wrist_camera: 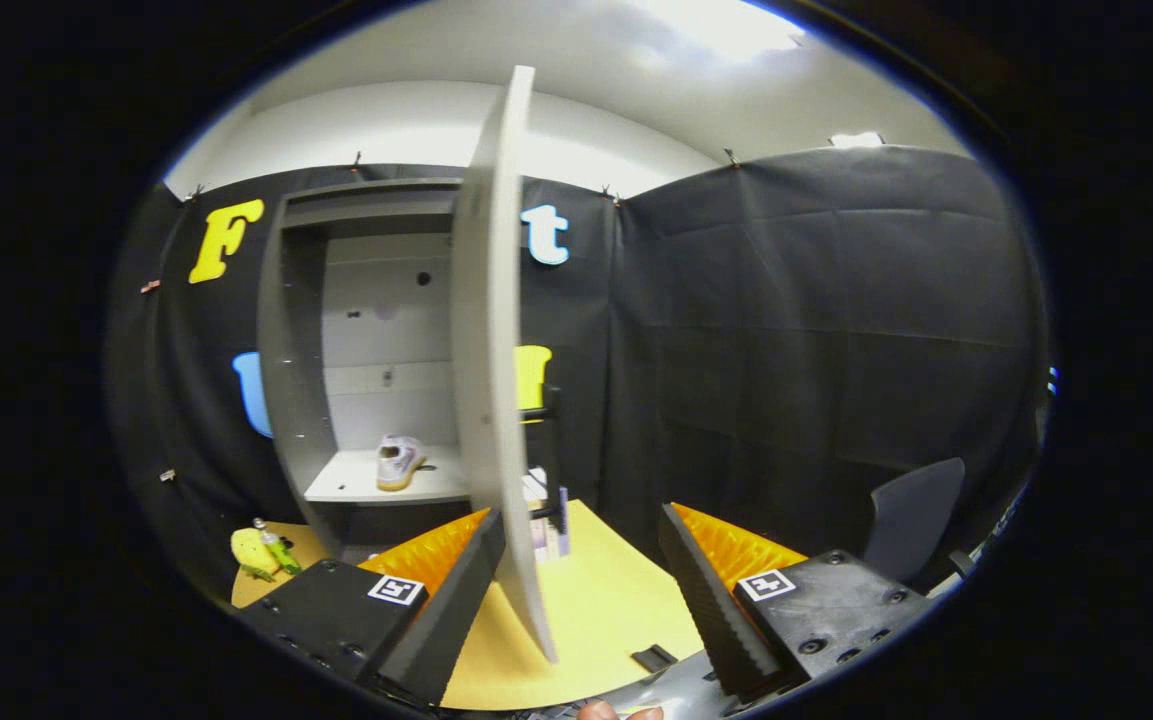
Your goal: Open the shoe cabinet door, grab the shoes and put them into the shoe cabinet, then close the shoe cabinet door.
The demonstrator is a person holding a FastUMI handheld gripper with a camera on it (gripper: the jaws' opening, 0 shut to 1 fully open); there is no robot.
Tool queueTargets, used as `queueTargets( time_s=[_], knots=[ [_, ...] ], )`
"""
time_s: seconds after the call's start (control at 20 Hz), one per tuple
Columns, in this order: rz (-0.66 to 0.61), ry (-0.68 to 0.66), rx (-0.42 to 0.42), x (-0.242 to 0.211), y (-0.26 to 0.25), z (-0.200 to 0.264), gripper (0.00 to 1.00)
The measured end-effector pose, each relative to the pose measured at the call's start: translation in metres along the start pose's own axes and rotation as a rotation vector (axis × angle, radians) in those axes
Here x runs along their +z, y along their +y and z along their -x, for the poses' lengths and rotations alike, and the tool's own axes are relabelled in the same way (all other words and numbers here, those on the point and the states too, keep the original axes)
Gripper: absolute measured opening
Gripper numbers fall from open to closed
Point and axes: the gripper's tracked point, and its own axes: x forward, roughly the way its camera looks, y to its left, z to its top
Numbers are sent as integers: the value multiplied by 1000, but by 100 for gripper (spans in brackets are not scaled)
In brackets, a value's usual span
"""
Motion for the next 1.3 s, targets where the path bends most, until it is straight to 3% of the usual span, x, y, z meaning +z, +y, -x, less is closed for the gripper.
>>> queueTargets(
  time_s=[0.15, 0.4, 0.85, 1.3],
  knots=[
    [6, 5, -33, -6, -24, -40, 98],
    [-16, 47, 34, -17, -19, -81, 98],
    [-32, 60, 74, -18, 5, -76, 97],
    [-58, 65, 179, -24, 74, -44, 97]
  ],
)
